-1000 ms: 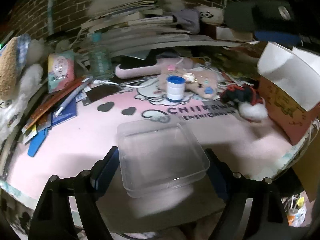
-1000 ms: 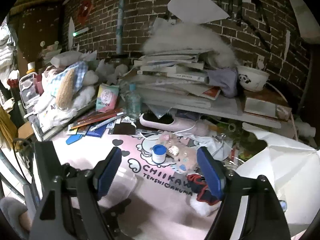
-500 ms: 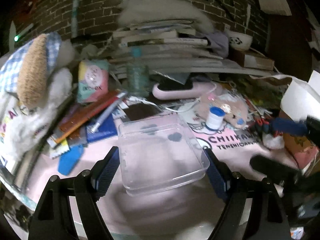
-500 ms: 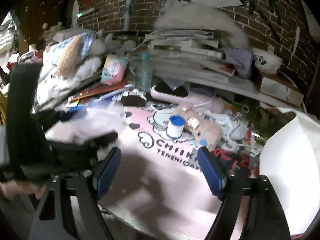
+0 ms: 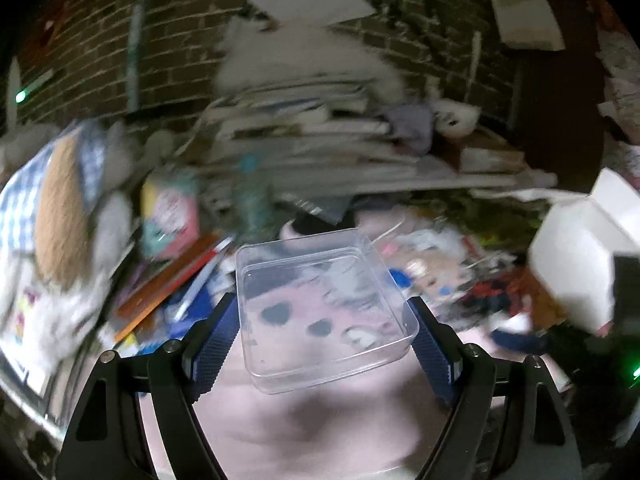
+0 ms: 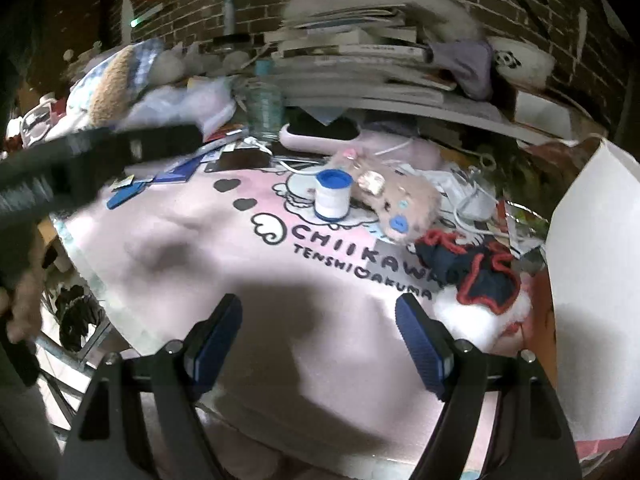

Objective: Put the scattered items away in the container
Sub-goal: 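Reach the left tool to the clear plastic tray and grasp its rim, then carry the clear tray into the white box and open the left tool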

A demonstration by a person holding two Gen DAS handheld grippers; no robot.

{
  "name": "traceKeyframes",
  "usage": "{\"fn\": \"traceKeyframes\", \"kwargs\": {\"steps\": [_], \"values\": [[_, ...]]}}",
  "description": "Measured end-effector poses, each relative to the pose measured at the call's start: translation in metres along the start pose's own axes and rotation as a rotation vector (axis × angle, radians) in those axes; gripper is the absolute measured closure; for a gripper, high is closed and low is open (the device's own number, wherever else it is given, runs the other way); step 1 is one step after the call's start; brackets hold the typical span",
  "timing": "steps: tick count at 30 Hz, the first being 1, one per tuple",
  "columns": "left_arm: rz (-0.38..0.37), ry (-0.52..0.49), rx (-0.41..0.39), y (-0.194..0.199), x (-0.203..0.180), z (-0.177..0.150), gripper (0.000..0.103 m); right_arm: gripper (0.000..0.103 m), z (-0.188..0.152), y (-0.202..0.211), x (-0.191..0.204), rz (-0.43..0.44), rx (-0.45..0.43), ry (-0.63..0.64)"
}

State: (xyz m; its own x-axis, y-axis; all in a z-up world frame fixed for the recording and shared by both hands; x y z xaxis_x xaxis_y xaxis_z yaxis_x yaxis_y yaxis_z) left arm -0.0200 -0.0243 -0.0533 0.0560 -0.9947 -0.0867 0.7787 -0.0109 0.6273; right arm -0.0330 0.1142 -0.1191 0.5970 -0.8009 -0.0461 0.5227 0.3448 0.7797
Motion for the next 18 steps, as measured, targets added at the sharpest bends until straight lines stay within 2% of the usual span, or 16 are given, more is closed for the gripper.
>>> {"fn": "traceKeyframes", "kwargs": {"steps": [4, 10, 15, 18], "values": [[-0.068, -0.054, -0.026, 0.008, -0.029, 0.025, 0.024, 0.026, -0.004, 0.001, -0.006, 0.006, -0.001, -0.022], [-0.219, -0.146, -0.043, 0.016, -0.082, 0.062, 0.024, 0.026, -0.008, 0.005, -0.020, 0.010, -0.024, -0.087], [-0.361, -0.206, -0.007, 0.017, -0.132, 0.089, 0.024, 0.026, -0.009, 0.007, -0.034, 0.027, -0.072, -0.159], [-0.398, -0.257, 0.017, 0.017, -0.162, 0.097, 0.024, 0.025, -0.007, 0.006, -0.037, 0.032, -0.077, -0.171]]}}
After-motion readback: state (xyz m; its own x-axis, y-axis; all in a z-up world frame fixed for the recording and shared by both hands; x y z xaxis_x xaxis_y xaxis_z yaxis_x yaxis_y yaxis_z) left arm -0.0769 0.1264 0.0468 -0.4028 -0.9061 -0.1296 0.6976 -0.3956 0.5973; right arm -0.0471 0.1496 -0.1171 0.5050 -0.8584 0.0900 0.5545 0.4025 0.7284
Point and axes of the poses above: each gripper's, at about its wrist camera, not at the fingertips, and y roughly against the way its jaws point, x to its left, z to its top, the point moved 4 cm from there along -y, roughly the way its jaws point, and after that the axes turned 8 degrees about x, right-handed, at the moved point
